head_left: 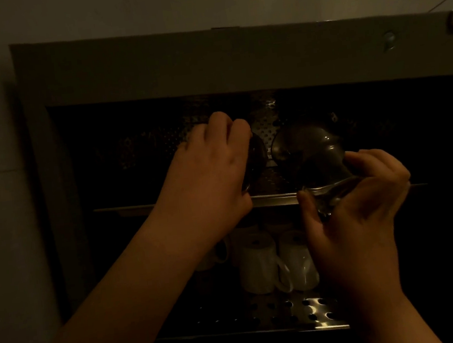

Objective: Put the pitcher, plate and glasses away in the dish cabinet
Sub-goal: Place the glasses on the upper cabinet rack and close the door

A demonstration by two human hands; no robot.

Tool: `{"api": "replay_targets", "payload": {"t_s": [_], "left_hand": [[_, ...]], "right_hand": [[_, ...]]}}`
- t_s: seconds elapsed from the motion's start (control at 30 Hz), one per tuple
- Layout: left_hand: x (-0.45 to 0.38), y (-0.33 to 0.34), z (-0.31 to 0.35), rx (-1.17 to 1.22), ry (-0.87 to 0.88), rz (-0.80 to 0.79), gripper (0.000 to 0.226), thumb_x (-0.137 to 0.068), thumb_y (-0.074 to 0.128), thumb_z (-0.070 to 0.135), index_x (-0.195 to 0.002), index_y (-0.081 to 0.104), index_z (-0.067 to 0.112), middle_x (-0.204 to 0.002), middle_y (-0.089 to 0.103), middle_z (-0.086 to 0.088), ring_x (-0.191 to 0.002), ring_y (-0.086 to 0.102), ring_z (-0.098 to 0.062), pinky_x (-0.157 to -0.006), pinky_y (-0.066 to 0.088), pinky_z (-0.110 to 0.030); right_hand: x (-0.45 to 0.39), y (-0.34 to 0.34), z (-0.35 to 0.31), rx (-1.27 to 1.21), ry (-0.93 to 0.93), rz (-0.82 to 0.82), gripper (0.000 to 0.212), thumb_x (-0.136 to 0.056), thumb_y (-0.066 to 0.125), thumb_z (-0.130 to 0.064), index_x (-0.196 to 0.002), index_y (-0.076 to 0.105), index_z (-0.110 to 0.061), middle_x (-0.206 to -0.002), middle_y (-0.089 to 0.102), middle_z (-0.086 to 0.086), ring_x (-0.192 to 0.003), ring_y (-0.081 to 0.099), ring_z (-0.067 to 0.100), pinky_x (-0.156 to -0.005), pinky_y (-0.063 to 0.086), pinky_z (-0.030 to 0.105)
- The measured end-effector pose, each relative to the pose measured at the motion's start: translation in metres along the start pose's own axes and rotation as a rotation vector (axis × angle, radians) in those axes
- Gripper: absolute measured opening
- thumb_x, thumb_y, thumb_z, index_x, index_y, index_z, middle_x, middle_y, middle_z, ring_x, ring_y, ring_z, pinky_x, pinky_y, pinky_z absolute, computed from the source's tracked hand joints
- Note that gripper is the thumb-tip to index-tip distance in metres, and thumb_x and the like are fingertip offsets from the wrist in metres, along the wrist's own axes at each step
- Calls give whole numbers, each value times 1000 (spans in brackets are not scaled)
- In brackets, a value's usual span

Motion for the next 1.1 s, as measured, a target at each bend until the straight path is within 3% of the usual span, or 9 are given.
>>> {"api": "replay_targets", "payload": {"t_s": [0.17, 0.3, 0.43, 0.57, 0.73, 0.87, 0.97, 1.1], "left_hand": [[3, -4, 1, -7, -5, 18, 73, -64, 76, 35, -128, 44, 20, -126, 47, -4, -110, 46, -25, -75, 36, -29], [6, -5, 0, 18, -25, 35, 70, -66, 75, 34, -125, 45, 12, -123, 50, -8, -108, 48, -27, -76, 35, -28], [9, -3, 1, 4, -19, 28, 69, -70, 74, 36, -126, 44, 8, -130, 41, -13, -111, 46, -29, -82, 45, -36], [12, -2, 1, 33, -37, 36, 75, -74, 73, 38, -135, 39, 10, -138, 31, -14, -119, 40, -29, -89, 45, -36], [13, -5, 4, 47, -51, 81, 76, -68, 74, 35, -131, 43, 6, -130, 43, -15, -112, 43, -31, -83, 50, -35], [14, -7, 5, 96, -56, 136, 70, -61, 82, 31, -117, 48, 6, -118, 52, -12, -102, 50, -29, -72, 52, -34], [15, -7, 2, 140, -84, 156, 68, -58, 84, 30, -114, 51, 8, -121, 51, -13, -105, 52, -29, -74, 47, -30], [15, -7, 1, 175, -93, 157, 70, -58, 86, 30, -117, 53, 10, -125, 47, -14, -105, 55, -27, -73, 43, -24]], "right_hand": [[1, 1, -2, 6, 26, -14, 57, -79, 66, -22, -126, 34, -14, -131, 24, 6, -121, 34, 31, -93, 42, 41], [-4, 2, 0, 45, 33, -52, 61, -77, 68, -24, -129, 38, -11, -129, 30, 13, -118, 34, 29, -92, 34, 30], [-11, 0, 1, 65, 18, -34, 68, -70, 76, -17, -127, 41, -6, -127, 41, 17, -115, 38, 27, -92, 33, 32], [-8, 3, -1, 30, -10, -24, 66, -70, 77, -8, -126, 43, -9, -133, 40, 15, -121, 36, 27, -96, 34, 34], [-9, 8, -3, 44, -18, -44, 72, -73, 70, -12, -138, 39, -17, -141, 27, 12, -130, 29, 22, -100, 34, 36], [-12, 15, -6, 111, -93, -89, 94, -68, 76, 5, -146, 28, -15, -139, 26, 15, -129, 32, 30, -99, 42, 47], [-15, 17, -7, 119, -134, -93, 94, -67, 75, 9, -146, 28, -10, -137, 34, 17, -125, 33, 29, -100, 39, 40], [-19, 14, -3, 38, -97, -77, 82, -68, 78, 0, -138, 35, -8, -137, 40, 13, -126, 35, 24, -104, 34, 35]]}}
Point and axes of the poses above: each hand's wrist, its own x-axis away from the middle knuckle, its own y-axis out of the palm, z = x × y, the point moved 8 cm from there along -x, towards the middle knuckle
